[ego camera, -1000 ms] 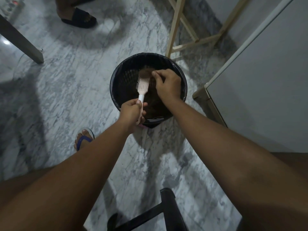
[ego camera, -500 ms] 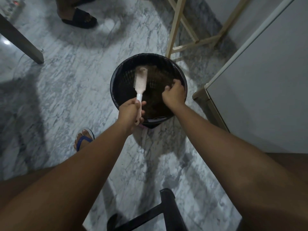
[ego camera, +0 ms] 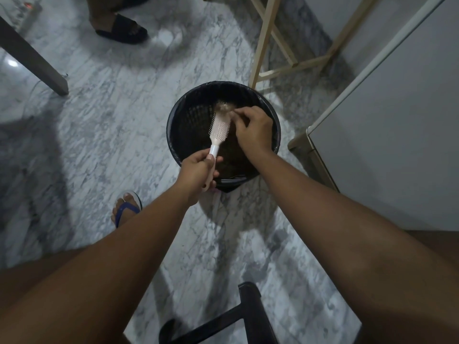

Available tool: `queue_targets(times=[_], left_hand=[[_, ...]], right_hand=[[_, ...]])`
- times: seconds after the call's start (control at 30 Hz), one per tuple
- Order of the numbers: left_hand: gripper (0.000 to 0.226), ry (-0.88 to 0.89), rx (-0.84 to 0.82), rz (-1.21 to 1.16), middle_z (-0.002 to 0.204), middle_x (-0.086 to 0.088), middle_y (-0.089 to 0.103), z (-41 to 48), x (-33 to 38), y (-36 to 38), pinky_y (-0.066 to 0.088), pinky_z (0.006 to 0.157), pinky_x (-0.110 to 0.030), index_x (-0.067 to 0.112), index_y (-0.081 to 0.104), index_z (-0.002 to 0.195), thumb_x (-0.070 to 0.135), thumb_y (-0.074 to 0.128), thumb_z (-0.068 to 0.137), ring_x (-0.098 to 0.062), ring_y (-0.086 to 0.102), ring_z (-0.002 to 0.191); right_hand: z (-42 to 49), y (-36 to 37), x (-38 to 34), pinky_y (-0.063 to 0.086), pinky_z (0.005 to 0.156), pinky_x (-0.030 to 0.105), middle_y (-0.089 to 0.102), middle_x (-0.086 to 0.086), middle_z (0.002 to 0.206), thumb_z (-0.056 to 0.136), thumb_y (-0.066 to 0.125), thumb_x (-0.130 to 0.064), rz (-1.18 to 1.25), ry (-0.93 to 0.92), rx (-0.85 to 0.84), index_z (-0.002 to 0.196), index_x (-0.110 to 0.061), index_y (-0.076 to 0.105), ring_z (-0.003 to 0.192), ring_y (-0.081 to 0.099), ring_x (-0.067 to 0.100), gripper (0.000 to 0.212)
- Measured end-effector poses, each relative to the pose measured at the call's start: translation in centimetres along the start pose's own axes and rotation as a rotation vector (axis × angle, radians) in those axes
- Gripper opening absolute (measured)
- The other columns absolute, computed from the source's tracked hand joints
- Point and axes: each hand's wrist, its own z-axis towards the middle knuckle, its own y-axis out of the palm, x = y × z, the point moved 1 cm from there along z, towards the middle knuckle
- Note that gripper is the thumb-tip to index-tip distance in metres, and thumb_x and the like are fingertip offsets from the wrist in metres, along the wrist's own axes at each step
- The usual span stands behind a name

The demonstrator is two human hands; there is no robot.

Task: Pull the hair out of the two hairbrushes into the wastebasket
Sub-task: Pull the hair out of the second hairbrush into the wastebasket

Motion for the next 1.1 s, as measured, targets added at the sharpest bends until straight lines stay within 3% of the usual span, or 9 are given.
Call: queue_targets(times=[0.17,0.27,0.37,0.43,0.5,0.6,0.73,0.9,1.1], left_hand=[[0.029,-0.090,0.042,-0.080,0.106,-0.001,0.071,0.5,-0.3,-0.3,0.044,0.047,-0.025,0.013,0.061,0.127,0.013,0.044,0.104,-0.015,0.053,0.068],[0.030,-0.185,0.108,-0.171,0.099,0.000,0.068,0.8,-0.6,-1.0,0.047,0.046,-0.023,0.009,0.059,0.126,0.013,0.041,0.103,-0.013,0.055,0.071],[0.028,-0.169,0.088,-0.204,0.110,0.001,0.070,0.7,-0.9,-2.1,0.052,0.054,-0.028,0.017,0.055,0.130,0.016,0.044,0.104,-0.015,0.062,0.082],[0.028,-0.148,0.036,-0.216,0.117,0.002,0.070,0.6,-0.8,-2.3,0.054,0.058,-0.029,0.021,0.054,0.131,0.018,0.046,0.104,-0.016,0.065,0.089],[0.028,-0.132,-0.021,-0.218,0.119,0.002,0.070,0.4,-0.4,-2.1,0.056,0.060,-0.030,0.022,0.055,0.131,0.019,0.046,0.104,-0.016,0.068,0.092],[0.027,-0.106,-0.098,-0.211,0.121,0.002,0.070,-0.1,0.3,-1.4,0.058,0.064,-0.031,0.023,0.056,0.129,0.019,0.047,0.104,-0.017,0.070,0.095],[0.028,-0.092,-0.152,-0.187,0.116,0.002,0.072,-0.3,0.7,-0.6,0.058,0.062,-0.031,0.023,0.061,0.128,0.017,0.051,0.102,-0.016,0.068,0.082],[0.027,-0.077,-0.188,-0.188,0.113,-0.002,0.070,-0.1,0.7,0.0,0.050,0.053,-0.028,0.021,0.063,0.125,0.014,0.050,0.102,-0.014,0.056,0.069],[0.029,-0.075,-0.198,-0.149,0.111,-0.005,0.070,-0.1,0.1,0.2,0.046,0.047,-0.024,0.015,0.062,0.129,0.013,0.049,0.103,-0.013,0.053,0.063]], right_hand=[[1.1,-1.5,-1.4,0.046,0.070,0.011,0.071,0.002,0.084,0.090,0.071,-0.022,0.090,-0.120,0.158,0.093,-0.011,0.079,0.077,0.060,0.005,0.014],[3.1,-3.2,-2.6,0.046,0.066,0.015,0.069,0.002,0.081,0.090,0.070,-0.020,0.177,-0.148,0.361,0.087,-0.007,0.076,0.072,0.057,-0.002,0.015],[4.1,-4.5,-3.2,0.045,0.063,0.013,0.066,-0.001,0.080,0.094,0.065,-0.020,0.257,-0.095,0.413,0.087,-0.006,0.070,0.069,0.057,-0.004,0.016],[3.9,-4.4,-2.4,0.052,0.066,0.024,0.066,-0.003,0.082,0.095,0.061,-0.023,0.154,-0.053,0.282,0.090,-0.009,0.067,0.074,0.059,0.003,0.016],[3.4,-3.4,-0.5,0.055,0.084,0.039,0.069,0.001,0.102,0.091,0.059,-0.026,-0.061,0.115,-0.020,0.109,-0.014,0.066,0.095,0.064,0.017,0.022],[2.0,-2.1,1.0,0.044,0.107,0.052,0.053,0.007,0.141,0.072,0.056,-0.031,-0.286,0.325,-0.411,0.145,-0.022,0.042,0.132,0.048,0.033,0.075],[1.1,-1.0,-0.5,0.030,0.119,0.047,0.033,0.008,0.160,0.087,0.062,-0.050,-0.008,0.252,-0.381,0.157,-0.024,0.021,0.147,0.031,0.027,0.085],[1.5,0.3,-0.7,0.036,0.116,0.042,0.042,0.009,0.155,0.090,0.047,-0.070,0.109,0.310,-0.491,0.157,-0.022,0.022,0.140,0.043,0.024,0.086],[2.6,0.5,0.0,0.042,0.075,0.030,0.069,0.018,0.107,0.099,0.042,-0.057,-0.235,0.177,-0.407,0.112,0.000,0.061,0.098,0.065,0.032,0.062]])
